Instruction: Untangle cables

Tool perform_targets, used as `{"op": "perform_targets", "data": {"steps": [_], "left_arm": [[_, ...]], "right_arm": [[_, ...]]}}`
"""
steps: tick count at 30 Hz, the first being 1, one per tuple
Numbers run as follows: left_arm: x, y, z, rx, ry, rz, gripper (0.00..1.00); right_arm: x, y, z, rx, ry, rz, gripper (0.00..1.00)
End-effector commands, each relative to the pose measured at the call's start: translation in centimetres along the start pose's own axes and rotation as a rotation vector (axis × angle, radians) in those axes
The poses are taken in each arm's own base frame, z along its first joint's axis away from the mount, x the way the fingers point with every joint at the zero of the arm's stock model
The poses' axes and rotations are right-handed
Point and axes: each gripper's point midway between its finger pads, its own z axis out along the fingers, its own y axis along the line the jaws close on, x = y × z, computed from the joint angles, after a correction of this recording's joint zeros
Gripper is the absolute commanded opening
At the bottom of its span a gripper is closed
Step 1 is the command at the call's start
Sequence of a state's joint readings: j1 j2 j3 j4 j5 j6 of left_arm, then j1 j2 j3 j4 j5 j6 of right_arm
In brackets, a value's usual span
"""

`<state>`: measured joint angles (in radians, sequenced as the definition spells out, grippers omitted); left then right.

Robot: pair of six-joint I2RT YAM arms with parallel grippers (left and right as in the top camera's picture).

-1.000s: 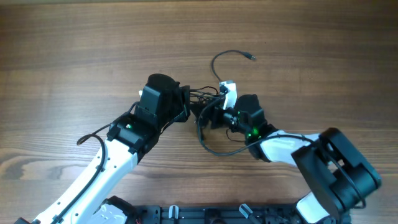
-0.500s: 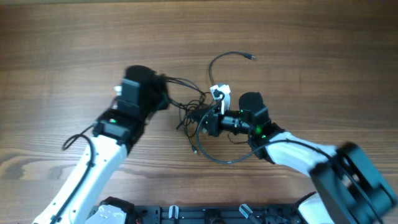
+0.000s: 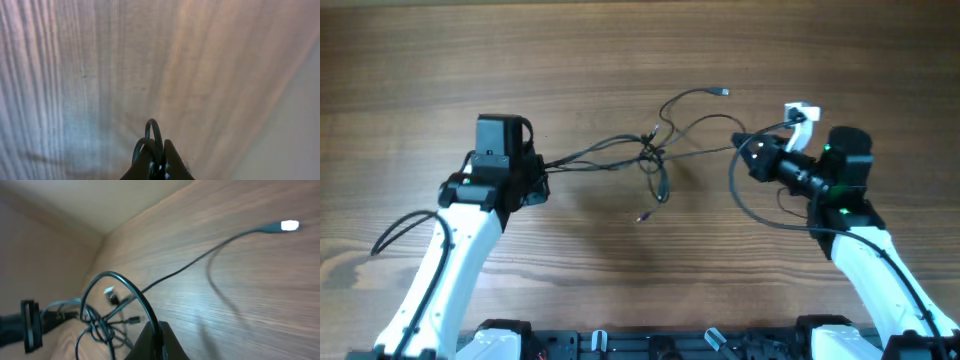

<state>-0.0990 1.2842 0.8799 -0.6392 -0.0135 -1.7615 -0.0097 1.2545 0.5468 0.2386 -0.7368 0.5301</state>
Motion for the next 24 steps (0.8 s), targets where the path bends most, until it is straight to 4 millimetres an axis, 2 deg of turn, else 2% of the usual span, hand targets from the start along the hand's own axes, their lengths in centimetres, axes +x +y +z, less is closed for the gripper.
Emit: {"op": "perform_targets", "data": {"steps": [1,4,7,8,11,12,14,16,20,21,24], "left_arm": [[-0.3,1.1,1.9,-0.066,-0.050,0.049,0.04],[0.4,1.8,2.6,-0.100,-0.032,0.063,0.04],[2.4,2.3,3.0,-0.124,0.054,0.080,0.04],[3.2,2.4,3.1,-0.124,0.077,0.092,0.04],[5.0,2.5,3.1,-0.112,0.109,0.148,0.04],[6.2,2.3,3.3,-0.088,0.127,0.207,0.04],[7.5,2.1,3.5,-0.058,0.132,0.263,0.04],[7.9,2.4,3.8,-0.054,0.101,0.296,0.04],[8.9,3.2,4.1,-0.065,0.098,0.334,0.04],[8.9,3.3,4.1,-0.065,0.096,0.336,0.04],[8.9,3.3,4.1,-0.065,0.097,0.336,0.04]], "right_arm": [[-1.7,-2.9,-1.1,0.147,-0.084,0.051,0.05],[-1.5,-5.1,-1.6,0.262,-0.108,0.141,0.14],[-0.9,-5.2,-1.6,0.269,-0.085,0.146,0.35],[-0.6,-4.8,-1.4,0.242,-0.065,0.126,0.51],[0.1,-2.7,-0.9,0.130,-0.007,0.028,0.71],[1.0,-0.8,-0.4,0.037,0.042,-0.089,0.78],[2.3,1.3,0.3,-0.051,0.094,-0.196,0.85],[3.6,2.8,1.3,-0.089,0.125,-0.260,0.90],[6.3,6.2,3.2,-0.183,0.191,-0.284,0.88],[6.9,6.5,3.6,-0.186,0.203,-0.292,0.88],[6.9,4.6,4.8,-0.052,0.174,-0.345,0.93]]}}
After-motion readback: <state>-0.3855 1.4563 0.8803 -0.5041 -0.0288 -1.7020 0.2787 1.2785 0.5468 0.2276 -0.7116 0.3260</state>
